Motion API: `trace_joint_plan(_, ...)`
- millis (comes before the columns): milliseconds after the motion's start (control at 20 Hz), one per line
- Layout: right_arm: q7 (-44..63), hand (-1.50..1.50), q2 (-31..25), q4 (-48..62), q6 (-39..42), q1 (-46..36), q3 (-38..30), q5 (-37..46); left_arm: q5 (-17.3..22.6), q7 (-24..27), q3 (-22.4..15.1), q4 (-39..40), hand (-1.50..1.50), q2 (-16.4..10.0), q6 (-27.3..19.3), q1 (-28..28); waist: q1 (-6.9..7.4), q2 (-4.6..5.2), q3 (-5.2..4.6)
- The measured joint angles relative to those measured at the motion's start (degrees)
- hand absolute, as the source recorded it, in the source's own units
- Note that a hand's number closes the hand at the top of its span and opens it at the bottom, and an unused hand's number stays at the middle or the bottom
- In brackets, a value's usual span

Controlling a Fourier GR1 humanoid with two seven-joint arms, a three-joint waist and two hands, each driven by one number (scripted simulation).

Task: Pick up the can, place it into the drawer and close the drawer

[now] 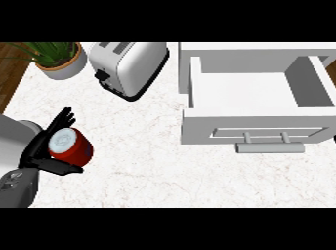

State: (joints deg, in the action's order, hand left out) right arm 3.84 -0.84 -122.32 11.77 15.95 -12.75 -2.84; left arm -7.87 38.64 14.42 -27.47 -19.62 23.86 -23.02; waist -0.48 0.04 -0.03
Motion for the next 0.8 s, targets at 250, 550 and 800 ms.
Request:
trace_joint_plan(250,0.6,-1.50,-0.2,0.0,0.0,-0.6,0.2,-0.1,-0.6,1.5,-1.1,1.7,-1.50,0.8,-0.4,-1.0,-0.03,0.03,0.01)
trace_joint_plan(550,1.2,-1.50,-0.3,-1.5,-0.6,0.3,0.8,-0.8,-0.1,1.5,-1.6,1.9,1.50,1.2,0.1,-2.3,0.01,-0.03,0.04)
trace_joint_plan(800,0.9,-1.50,-0.8,-0.4,-0.1,-0.5,-1.2,-2.6,0.8,1.2,-2.1,1.1,1.50,3.1,0.9,-2.6,0.08,-0.05,0.07)
